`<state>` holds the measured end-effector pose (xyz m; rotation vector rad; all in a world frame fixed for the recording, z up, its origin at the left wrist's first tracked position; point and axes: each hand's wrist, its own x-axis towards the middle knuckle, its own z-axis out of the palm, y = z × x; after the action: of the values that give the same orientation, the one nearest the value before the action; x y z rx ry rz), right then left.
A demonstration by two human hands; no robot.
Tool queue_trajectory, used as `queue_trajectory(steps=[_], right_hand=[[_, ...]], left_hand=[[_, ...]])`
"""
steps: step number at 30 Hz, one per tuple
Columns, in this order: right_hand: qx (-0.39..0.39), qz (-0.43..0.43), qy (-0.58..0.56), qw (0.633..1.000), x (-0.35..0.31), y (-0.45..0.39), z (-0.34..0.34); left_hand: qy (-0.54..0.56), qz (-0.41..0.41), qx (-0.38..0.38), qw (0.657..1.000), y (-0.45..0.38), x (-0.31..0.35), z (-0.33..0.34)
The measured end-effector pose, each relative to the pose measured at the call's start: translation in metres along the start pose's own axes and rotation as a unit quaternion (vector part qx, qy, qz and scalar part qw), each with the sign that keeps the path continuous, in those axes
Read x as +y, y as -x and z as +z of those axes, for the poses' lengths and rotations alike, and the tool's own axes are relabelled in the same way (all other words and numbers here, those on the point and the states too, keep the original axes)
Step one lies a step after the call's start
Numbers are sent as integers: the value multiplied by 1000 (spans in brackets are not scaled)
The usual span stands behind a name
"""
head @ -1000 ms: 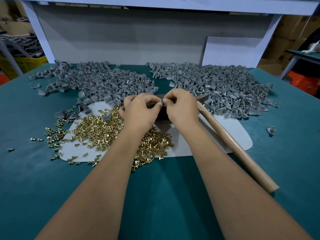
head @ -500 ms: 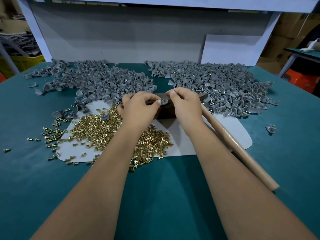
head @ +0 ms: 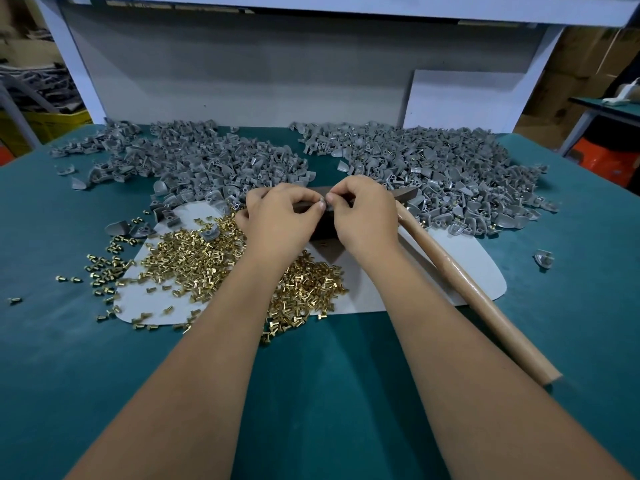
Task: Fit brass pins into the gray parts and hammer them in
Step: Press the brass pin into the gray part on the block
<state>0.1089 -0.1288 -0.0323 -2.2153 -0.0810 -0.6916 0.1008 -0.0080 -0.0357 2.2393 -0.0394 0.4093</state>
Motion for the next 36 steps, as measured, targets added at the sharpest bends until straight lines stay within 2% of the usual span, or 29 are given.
queue_trajectory(steps=[10, 21, 26, 31, 36], right_hand=[[42, -80, 57, 994, 0, 6, 4], [38, -121, 73, 989, -4, 8, 2], [30, -94, 45, 994, -1, 8, 3], [13, -26, -73, 997, 2, 8, -2], [9, 9, -124, 992, 1, 6, -1]], left_hand=[[-9, -12, 21, 1000, 1, 2, 3], [0, -20, 18, 1000, 4, 5, 1], [3, -20, 14, 1000, 4, 6, 0], [22, -9, 2, 1000, 3, 3, -2], [36, -15, -12, 999, 1, 2, -2]])
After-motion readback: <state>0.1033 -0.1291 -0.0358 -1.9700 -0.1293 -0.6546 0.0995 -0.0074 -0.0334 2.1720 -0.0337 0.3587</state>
